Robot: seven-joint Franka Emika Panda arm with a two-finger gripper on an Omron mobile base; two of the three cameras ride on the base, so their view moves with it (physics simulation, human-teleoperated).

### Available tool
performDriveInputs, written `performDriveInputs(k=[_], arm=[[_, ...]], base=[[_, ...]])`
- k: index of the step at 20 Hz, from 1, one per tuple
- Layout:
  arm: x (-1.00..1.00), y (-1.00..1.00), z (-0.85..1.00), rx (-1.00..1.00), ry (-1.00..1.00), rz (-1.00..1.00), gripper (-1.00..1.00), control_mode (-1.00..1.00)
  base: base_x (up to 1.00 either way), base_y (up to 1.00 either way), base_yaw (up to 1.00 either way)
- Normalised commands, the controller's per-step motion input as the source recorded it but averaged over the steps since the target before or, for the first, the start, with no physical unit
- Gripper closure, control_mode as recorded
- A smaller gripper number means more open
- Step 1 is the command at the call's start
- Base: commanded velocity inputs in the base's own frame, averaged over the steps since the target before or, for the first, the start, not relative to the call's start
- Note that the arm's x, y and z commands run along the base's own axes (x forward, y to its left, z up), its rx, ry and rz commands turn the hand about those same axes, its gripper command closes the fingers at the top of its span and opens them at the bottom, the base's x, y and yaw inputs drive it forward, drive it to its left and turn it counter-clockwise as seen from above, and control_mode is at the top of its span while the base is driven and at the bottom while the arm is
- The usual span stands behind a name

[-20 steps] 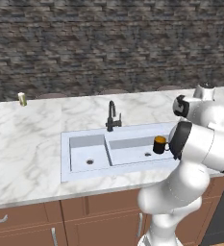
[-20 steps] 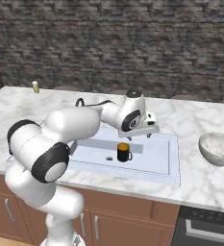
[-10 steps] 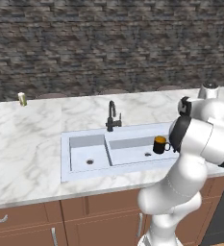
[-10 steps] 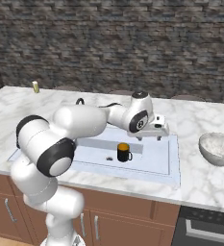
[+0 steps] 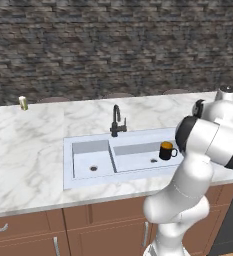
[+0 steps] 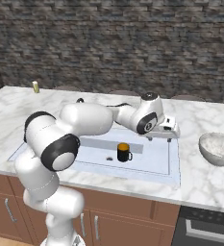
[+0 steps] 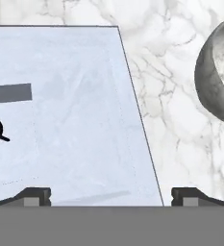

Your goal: Pick the mug and place it in the sink. Pick the bowl and place it in the open cabinet and then close the cabinet.

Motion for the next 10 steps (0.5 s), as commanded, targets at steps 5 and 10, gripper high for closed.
performDriveInputs(k=[5, 10], arm=[[-0.01, -0.27, 0.03, 0.0, -0.12, -0.47, -1.0, -1.0], [0.0, -0.15, 0.0, -0.01, -0.11, -0.61, -1.0, -1.0]], base=[[0.0, 0.0, 0.0], [0.0, 0.0, 0.0]])
